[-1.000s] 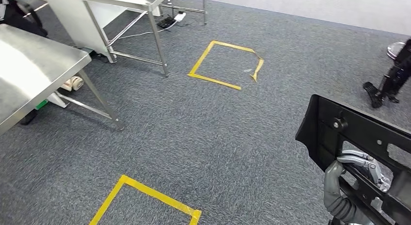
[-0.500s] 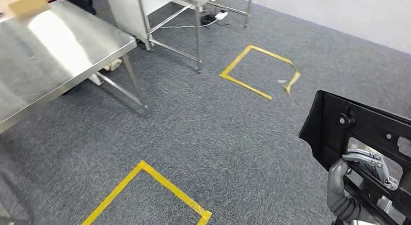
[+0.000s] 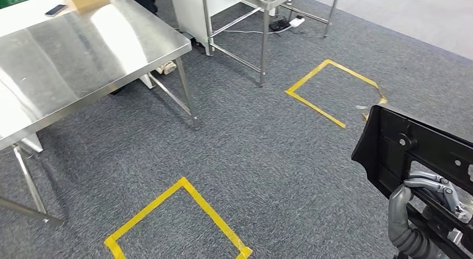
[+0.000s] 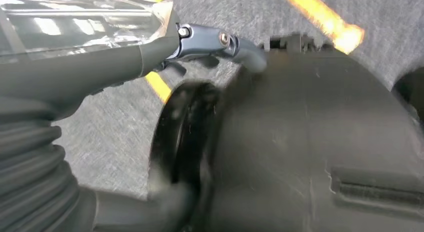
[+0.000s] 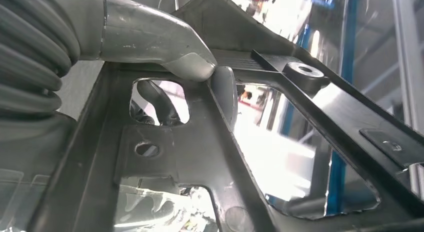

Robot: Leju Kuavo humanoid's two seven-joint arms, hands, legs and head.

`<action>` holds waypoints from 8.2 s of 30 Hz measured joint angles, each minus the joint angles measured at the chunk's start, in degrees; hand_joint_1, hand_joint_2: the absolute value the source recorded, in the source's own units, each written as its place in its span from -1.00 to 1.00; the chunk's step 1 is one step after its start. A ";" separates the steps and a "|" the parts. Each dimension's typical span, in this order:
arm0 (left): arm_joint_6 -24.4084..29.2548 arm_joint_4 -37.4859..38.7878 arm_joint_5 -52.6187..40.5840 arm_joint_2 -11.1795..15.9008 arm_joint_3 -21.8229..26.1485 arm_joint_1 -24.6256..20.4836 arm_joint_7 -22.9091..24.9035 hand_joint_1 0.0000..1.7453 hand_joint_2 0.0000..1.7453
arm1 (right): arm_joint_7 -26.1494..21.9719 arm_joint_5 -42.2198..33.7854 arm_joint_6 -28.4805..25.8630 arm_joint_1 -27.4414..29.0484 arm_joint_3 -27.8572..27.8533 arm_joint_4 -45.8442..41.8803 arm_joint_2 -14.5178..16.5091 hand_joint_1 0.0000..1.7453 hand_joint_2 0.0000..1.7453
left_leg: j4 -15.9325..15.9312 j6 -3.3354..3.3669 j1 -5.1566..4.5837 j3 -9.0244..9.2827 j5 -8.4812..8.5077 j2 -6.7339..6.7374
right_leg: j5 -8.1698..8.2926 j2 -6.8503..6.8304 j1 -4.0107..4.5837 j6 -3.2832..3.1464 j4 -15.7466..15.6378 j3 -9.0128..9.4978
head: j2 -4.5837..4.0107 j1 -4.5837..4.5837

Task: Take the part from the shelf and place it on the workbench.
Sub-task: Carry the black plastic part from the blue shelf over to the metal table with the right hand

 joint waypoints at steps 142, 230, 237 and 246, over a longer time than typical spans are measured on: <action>-0.15 35.54 37.25 -9.07 41.44 -42.83 36.38 -1.00 1.00 | 9.37 -18.57 -6.35 -36.15 36.67 30.04 -4.45 1.00 1.00 | -6.52 -0.58 1.34 0.50 6.63 -1.32 | 4.61 5.67 0.06 0.23 0.34 -5.02 | 0.00 0.50; -0.19 35.56 37.25 -9.16 41.44 -43.20 36.38 -1.00 1.00 | 9.37 -18.57 -6.35 -36.23 36.76 30.13 -4.60 1.00 1.00 | -13.06 -0.29 0.33 4.21 8.30 3.66 | 5.03 1.06 0.26 1.58 -0.30 -5.09 | 0.00 1.09; -0.19 35.56 37.25 -9.16 41.44 -43.19 36.38 -1.00 1.00 | 9.37 -18.57 -6.35 -36.22 36.76 30.13 -4.60 1.00 1.00 | -13.06 -0.29 0.33 4.21 8.30 3.66 | 5.03 1.06 0.26 1.58 -0.30 -5.09 | 0.00 1.09; -0.19 35.56 37.25 -9.16 41.44 -43.19 36.38 -1.00 1.00 | 9.37 -18.57 -6.35 -36.22 36.76 30.13 -4.60 1.00 1.00 | -13.06 -0.29 0.33 4.21 8.30 3.66 | 5.03 1.06 0.26 1.58 -0.30 -5.10 | 0.00 1.09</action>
